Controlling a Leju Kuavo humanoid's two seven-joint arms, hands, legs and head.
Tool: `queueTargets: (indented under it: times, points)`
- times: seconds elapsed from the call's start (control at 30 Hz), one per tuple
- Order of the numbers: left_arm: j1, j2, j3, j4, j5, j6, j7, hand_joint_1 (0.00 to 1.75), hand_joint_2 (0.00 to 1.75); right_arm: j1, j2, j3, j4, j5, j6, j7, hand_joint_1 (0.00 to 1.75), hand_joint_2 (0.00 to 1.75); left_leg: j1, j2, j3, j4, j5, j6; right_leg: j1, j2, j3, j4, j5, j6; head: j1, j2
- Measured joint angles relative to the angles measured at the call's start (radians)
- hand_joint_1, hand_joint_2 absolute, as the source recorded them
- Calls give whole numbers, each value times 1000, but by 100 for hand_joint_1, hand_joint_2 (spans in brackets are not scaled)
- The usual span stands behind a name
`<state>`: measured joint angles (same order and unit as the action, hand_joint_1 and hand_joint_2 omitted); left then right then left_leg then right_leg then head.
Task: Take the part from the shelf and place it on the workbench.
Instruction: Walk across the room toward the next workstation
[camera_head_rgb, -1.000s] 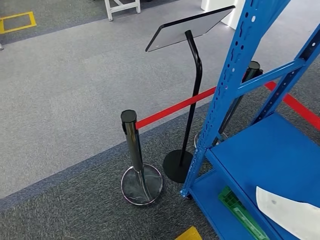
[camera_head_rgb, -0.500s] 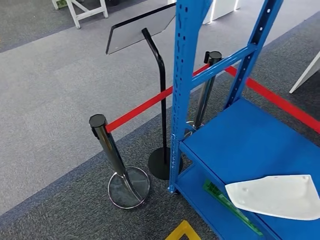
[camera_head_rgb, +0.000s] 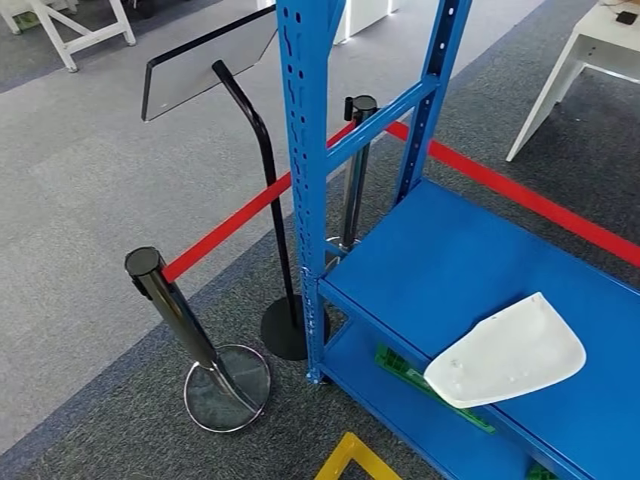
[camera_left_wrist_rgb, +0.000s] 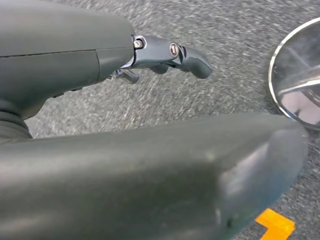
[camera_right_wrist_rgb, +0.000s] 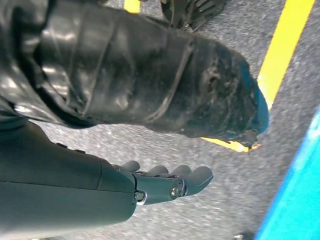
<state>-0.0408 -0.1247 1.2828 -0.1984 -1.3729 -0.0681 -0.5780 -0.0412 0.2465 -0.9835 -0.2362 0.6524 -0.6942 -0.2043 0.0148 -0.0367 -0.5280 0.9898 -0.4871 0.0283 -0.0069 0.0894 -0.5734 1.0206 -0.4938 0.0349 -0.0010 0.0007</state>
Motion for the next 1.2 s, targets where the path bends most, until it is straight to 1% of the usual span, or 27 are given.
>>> queueTargets:
  times: [0.07, 0.13, 0.17, 0.2, 0.23, 0.27, 0.33, 0.37, 0.43, 0.47, 0.5, 0.57, 0.63, 0.67, 0.7, 0.73, 0.77, 0.8, 0.87, 0.9, 0.93, 0.97, 1.03, 1.1, 1.13, 1.17, 1.2]
  points:
    - [1, -1, 0, 0, 0, 0, 0, 0, 0, -3, 0, -4, 2, 0, 11, -1, 0, 0, 1, 27, 3, -8, 3, 8, 1, -55, -51, 98, -57, 8, 6, 0]
    - [4, 0, 1, 0, 1, 1, 0, 0, 0, -6, 0, -6, 4, 0, 49, -4, 0, 0, 0, 56, 2, -7, 2, 10, -3, -77, -115, 229, -113, 15, 9, 0]
    - [4, 0, 1, 0, 2, 2, 0, 0, 0, -5, -1, -6, 4, 3, 81, -4, 0, 0, -1, 69, 2, -7, 1, 10, -5, -81, -130, 261, -117, 19, 9, 0]
    - [3, 0, 2, 0, 5, 2, 0, 0, 0, -3, -2, -6, 5, 8, 114, -4, 0, 0, 0, 81, 3, -6, 0, 8, -8, -85, -124, 253, -101, 22, 9, 0]
    - [1, 0, 3, 0, 8, 2, 0, 0, 0, -2, -4, -6, 6, 14, 145, -1, 0, 0, 1, 93, 4, -5, -2, 6, -10, -94, -96, 205, -71, 24, 9, 0]
    - [-1, 1, 4, 0, 11, 1, 0, 0, 0, -2, -6, -6, 6, 22, 178, 6, 0, 0, 0, 103, 6, -2, -5, 1, -12, -113, -55, 131, -37, 26, 10, 0]
    - [-5, 5, 7, 0, 11, -1, 0, 0, 0, -5, -10, -4, 8, 39, 249, 24, 0, 0, -4, 120, 9, 6, -13, -12, -11, -153, 12, 14, 0, 19, 10, 0]
    - [-7, 8, 8, 0, 11, -1, 0, 0, 0, -5, -12, -2, 8, 47, 286, 32, 0, 0, -7, 127, 11, 9, -16, -18, -10, -162, 26, -10, 4, 13, 8, 0]
    - [-10, 11, 8, 0, 10, -2, 0, 0, 0, -5, -20, 3, 10, 60, 354, 37, 0, 0, -7, 142, 14, 10, -17, -27, -7, -145, 24, -11, 6, -3, 3, 0]
    - [-12, 12, 9, 0, 9, -2, 0, 0, 0, -3, -24, 6, 10, 64, 383, 36, 0, 0, -4, 138, 15, 13, -22, -32, -7, -136, 22, -12, 8, -10, 2, 0]
    - [-13, 12, 9, 0, 9, -2, 0, 0, 0, -2, -29, 9, 11, 68, 408, 33, 0, 0, -1, 123, 10, 28, -37, -36, -8, -127, 20, -13, 10, -17, 0, 0]
    - [-13, 12, 9, 0, 8, -2, -1, 0, 0, -2, -36, 16, 11, 76, 442, 26, 0, 0, 3, 74, -28, 119, -98, -41, -9, -107, 18, -15, 16, -29, -5, 0]
    - [-10, 14, 9, 0, 8, -1, -1, 0, 0, -1, -43, 27, 11, 97, 491, 5, 0, 0, 3, 48, -89, 259, -161, -40, -5, -82, 14, -15, 19, -35, -10, 0]
    - [-8, 15, 9, 0, 8, -1, -1, 0, 0, 1, -47, 35, 11, 111, 525, -14, 0, 0, 2, 45, -109, 302, -169, -38, -3, -68, 13, -15, 20, -37, -11, 0]
    - [-7, 16, 10, 0, 8, 0, -1, 0, 0, 5, -52, 44, 11, 124, 558, -37, 0, 0, 2, 43, -112, 306, -157, -34, -1, -55, 14, -15, 20, -37, -11, 0]
    - [-7, 17, 10, 0, 8, 2, -2, 0, 0, 8, -56, 52, 11, 134, 582, -61, 0, 0, 2, 39, -97, 270, -126, -30, 1, -41, 15, -14, 20, -37, -11, 0]
    - [-7, 19, 11, 0, 9, 5, -5, 0, 0, 10, -59, 59, 11, 143, 597, -87, 31, 0, 1, 26, -68, 202, -83, -24, 2, -29, 17, -14, 21, -37, -11, 0]
    - [-7, 22, 12, 0, 10, 8, -9, 0, 0, 11, -61, 65, 12, 149, 605, -109, 75, 0, 1, 1, -38, 131, -51, -17, 3, -17, 18, -14, 22, -35, -11, 0]
    - [-7, 27, 17, -1, 13, 15, -20, 0, 0, 10, -64, 76, 13, 163, 608, -145, 162, 0, 0, -39, 0, 36, -19, -9, 2, 6, 11, -11, 26, -26, -11, 0]
    - [-7, 30, 19, -1, 13, 17, -26, 0, 0, 10, -66, 82, 13, 169, 609, -158, 175, 0, -1, -46, 2, 25, -21, -8, 0, 17, 5, -11, 29, -20, -11, 0]
    - [-8, 32, 21, -1, 14, 19, -32, 0, 0, 11, -69, 86, 14, 175, 610, -170, 175, 0, -3, -38, 3, 19, -19, -7, -2, 28, -1, -13, 33, -13, -11, 0]
    - [-10, 34, 23, -1, 15, 20, -37, 0, 0, 14, -72, 91, 14, 180, 611, -179, 175, 0, -2, -27, 4, 14, -14, -5, -4, 25, -7, -12, 34, -7, -11, 0]
    - [-12, 36, 25, -2, 15, 20, -45, 0, 0, 16, -78, 97, 15, 186, 615, -191, 175, 0, 0, -2, 8, 0, -5, 3, -1, -19, -29, 23, 11, 1, -5, 0]
    - [-10, 36, 26, -2, 15, 20, -49, 0, 0, 13, -82, 103, 15, 189, 620, -196, 173, 0, -1, 27, 9, -6, -1, 8, 0, -70, -82, 135, -52, 6, 1, 0]
    - [-9, 36, 26, -2, 15, 20, -50, 0, 0, 11, -84, 104, 15, 192, 622, -197, 171, 0, -3, 43, 8, -6, -1, 9, -2, -78, -114, 203, -82, 9, 3, 0]
    - [-9, 37, 26, -2, 14, 20, -51, 0, 0, 12, -86, 106, 16, 194, 623, -196, 167, 0, -3, 58, 7, -6, -1, 9, -4, -81, -136, 253, -99, 12, 3, 0]
    - [-10, 37, 26, -2, 14, 20, -51, 0, 0, 14, -89, 108, 16, 195, 628, -196, 162, 0, -3, 72, 7, -6, -2, 9, -6, -84, -140, 269, -97, 15, 3, 0]
